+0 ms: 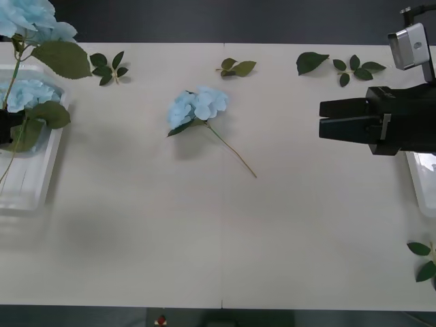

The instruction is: Put the red flowers into the right box and the blue flowers into the left box

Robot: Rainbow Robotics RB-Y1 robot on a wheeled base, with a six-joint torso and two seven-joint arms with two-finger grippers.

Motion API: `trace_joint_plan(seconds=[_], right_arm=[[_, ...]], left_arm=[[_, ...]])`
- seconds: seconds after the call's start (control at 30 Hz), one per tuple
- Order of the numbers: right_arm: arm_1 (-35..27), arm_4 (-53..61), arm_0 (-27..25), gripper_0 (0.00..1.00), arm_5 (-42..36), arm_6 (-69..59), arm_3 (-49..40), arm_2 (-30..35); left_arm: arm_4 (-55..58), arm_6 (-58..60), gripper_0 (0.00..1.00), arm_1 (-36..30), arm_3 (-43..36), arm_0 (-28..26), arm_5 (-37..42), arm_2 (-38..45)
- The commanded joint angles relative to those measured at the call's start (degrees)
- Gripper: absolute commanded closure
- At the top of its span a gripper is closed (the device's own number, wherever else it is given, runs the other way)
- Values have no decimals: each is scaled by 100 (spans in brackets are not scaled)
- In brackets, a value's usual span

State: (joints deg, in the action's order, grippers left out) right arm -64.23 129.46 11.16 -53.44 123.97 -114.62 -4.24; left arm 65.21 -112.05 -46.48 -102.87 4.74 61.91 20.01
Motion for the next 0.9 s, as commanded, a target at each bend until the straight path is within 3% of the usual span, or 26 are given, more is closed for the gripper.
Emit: trace_joint_plan(seconds=[0.03, 0.3, 0.6, 0.9], right_arm=[[-511, 554, -255, 0, -26, 1155, 80, 29], [-968, 1600, -527, 0, -387, 2562, 326, 117], [-1241, 2162, -773, 0, -852, 3103, 519, 266], [-1320, 2356, -835, 0, -1116, 3103, 678, 266]], left_arm=[[-210, 51, 100, -107, -93, -421, -478, 267], [-597, 60, 100, -107, -75, -1160, -1445, 583], [-544, 7, 100, -107, 312, -1687, -2350, 521], [-456, -28, 100, -107, 426, -1810, -2421, 495]])
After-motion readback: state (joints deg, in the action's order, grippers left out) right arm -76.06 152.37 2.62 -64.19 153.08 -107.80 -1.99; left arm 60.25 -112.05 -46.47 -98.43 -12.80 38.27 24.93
